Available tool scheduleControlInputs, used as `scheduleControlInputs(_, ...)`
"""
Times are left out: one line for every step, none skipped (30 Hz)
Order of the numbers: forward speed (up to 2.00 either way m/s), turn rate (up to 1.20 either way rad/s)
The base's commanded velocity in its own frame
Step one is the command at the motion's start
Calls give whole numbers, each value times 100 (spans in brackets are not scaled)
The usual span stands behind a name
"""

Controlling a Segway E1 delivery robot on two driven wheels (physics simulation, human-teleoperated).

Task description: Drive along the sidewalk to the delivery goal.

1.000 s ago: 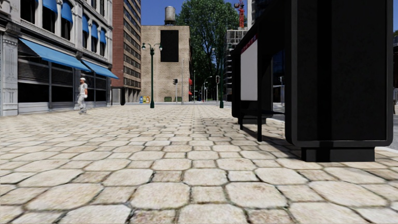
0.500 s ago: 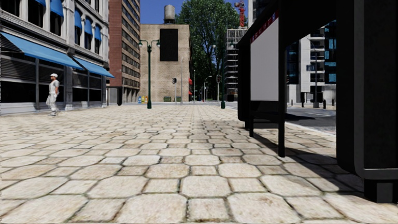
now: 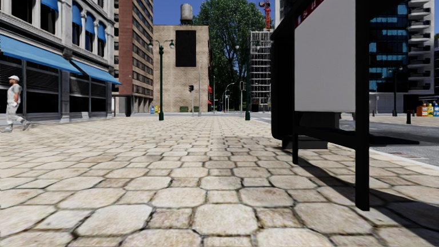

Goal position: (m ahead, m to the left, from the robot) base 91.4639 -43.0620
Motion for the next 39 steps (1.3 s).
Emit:
scheduleControlInputs(200, 0)
scheduleControlInputs(200, 0)
scheduleControlInputs(200, 0)
scheduleControlInputs(200, 0)
scheduleControlInputs(200, 0)
scheduleControlInputs(200, 0)
scheduleControlInputs(200, 0)
scheduleControlInputs(200, 0)
scheduleControlInputs(200, 0)
scheduleControlInputs(200, 0)
scheduleControlInputs(200, 0)
scheduleControlInputs(200, 0)
scheduleControlInputs(200, 0)
scheduleControlInputs(200, 0)
scheduleControlInputs(200, 0)
scheduleControlInputs(200, 0)
scheduleControlInputs(200, 0)
scheduleControlInputs(200, 0)
scheduleControlInputs(200, 0)
scheduleControlInputs(200, 0)
scheduleControlInputs(200, 0)
scheduleControlInputs(200, 0)
scheduleControlInputs(200, 0)
scheduleControlInputs(200, 0)
scheduleControlInputs(200, 0)
scheduleControlInputs(200, 0)
scheduleControlInputs(200, 0)
scheduleControlInputs(200, 0)
scheduleControlInputs(200, 0)
scheduleControlInputs(200, 0)
scheduleControlInputs(200, 0)
scheduleControlInputs(200, 0)
scheduleControlInputs(200, 0)
scheduleControlInputs(200, 0)
scheduleControlInputs(200, 0)
scheduleControlInputs(200, 0)
scheduleControlInputs(200, 0)
scheduleControlInputs(200, 0)
scheduleControlInputs(200, 0)
